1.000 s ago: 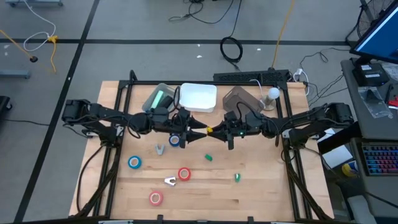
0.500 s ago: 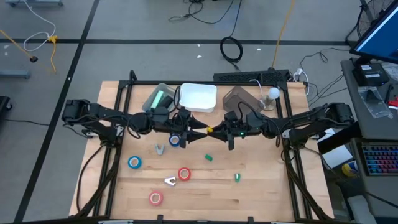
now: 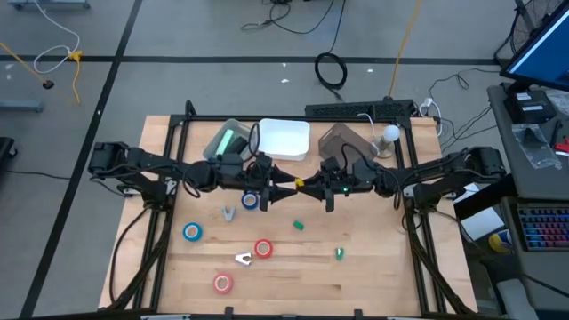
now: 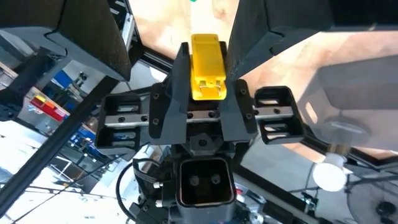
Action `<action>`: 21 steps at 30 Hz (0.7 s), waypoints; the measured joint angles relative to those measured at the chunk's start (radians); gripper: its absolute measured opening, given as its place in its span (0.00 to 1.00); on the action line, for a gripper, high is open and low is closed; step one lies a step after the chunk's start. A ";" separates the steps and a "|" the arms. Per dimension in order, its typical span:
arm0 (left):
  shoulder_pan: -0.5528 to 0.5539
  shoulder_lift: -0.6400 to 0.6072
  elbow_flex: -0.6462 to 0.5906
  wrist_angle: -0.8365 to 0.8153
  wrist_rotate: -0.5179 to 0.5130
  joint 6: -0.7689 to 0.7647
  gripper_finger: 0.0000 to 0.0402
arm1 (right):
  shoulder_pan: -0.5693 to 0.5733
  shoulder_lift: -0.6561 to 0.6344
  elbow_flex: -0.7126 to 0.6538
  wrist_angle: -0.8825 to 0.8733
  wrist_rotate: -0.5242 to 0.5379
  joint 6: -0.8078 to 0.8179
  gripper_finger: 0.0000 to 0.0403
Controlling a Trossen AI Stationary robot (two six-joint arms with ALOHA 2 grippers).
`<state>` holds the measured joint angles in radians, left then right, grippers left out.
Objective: Pick and place Stapler, Stapler remover, tape
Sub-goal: Put the yellow stapler into the gray bin
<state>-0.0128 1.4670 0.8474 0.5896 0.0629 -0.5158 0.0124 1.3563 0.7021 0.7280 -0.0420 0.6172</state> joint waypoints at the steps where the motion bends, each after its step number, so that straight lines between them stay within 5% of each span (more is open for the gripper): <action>1: 0.000 0.000 0.000 0.000 -0.013 0.002 0.67 | 0.000 0.000 0.000 0.000 0.000 0.000 0.17; 15: 0.001 0.036 0.012 0.013 -0.090 -0.025 0.67 | 0.002 0.000 0.000 0.001 -0.004 0.000 0.17; 21: 0.003 0.153 0.112 0.006 0.022 -0.026 0.67 | 0.002 0.000 0.000 -0.008 -0.009 0.000 0.17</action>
<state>-0.0093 1.6195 0.9592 0.5951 0.0851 -0.5417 0.0140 1.3559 0.7017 0.7203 -0.0510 0.6170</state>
